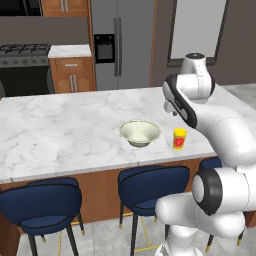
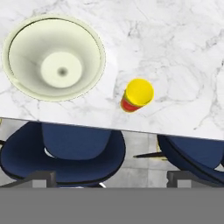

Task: Place the cup inside the bowl on the dining table and move the bowl to any counter.

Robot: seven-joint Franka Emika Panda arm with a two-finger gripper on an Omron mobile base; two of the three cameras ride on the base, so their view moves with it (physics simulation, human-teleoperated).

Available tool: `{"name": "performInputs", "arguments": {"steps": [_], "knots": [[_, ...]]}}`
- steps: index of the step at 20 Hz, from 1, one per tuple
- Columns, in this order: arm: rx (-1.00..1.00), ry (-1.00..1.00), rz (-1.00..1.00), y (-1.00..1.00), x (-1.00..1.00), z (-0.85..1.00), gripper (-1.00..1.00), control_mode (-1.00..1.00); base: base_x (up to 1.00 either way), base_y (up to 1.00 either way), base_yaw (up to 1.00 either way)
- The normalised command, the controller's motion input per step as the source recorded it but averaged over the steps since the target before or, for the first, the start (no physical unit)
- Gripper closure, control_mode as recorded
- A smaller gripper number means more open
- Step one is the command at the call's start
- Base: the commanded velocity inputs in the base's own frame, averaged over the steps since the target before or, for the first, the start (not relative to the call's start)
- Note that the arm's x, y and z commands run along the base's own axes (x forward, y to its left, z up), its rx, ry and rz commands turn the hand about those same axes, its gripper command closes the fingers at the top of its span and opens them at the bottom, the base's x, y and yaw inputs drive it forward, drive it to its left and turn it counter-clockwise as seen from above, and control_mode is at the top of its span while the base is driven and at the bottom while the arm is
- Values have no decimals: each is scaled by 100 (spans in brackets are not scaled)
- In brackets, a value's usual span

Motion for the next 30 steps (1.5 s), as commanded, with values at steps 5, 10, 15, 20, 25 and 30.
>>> {"name": "performInputs", "arguments": {"steps": [5, 10, 15, 20, 25, 30], "knots": [[0, 0, 0, -10, 0, 0, -100, -100, 0, 0, 0], [0, 0, 0, -23, 0, 0, -100, -100, 0, 0, 0], [0, 0, 0, -27, 4, -1, -100, -100, 0, 0, 0], [0, 0, 0, -18, 5, 0, -100, -100, 0, 0, 0], [3, 0, 0, -15, 3, 0, -100, -100, 0, 0, 0], [6, 0, 0, -16, 3, -1, -100, -100, 0, 0, 0]]}}
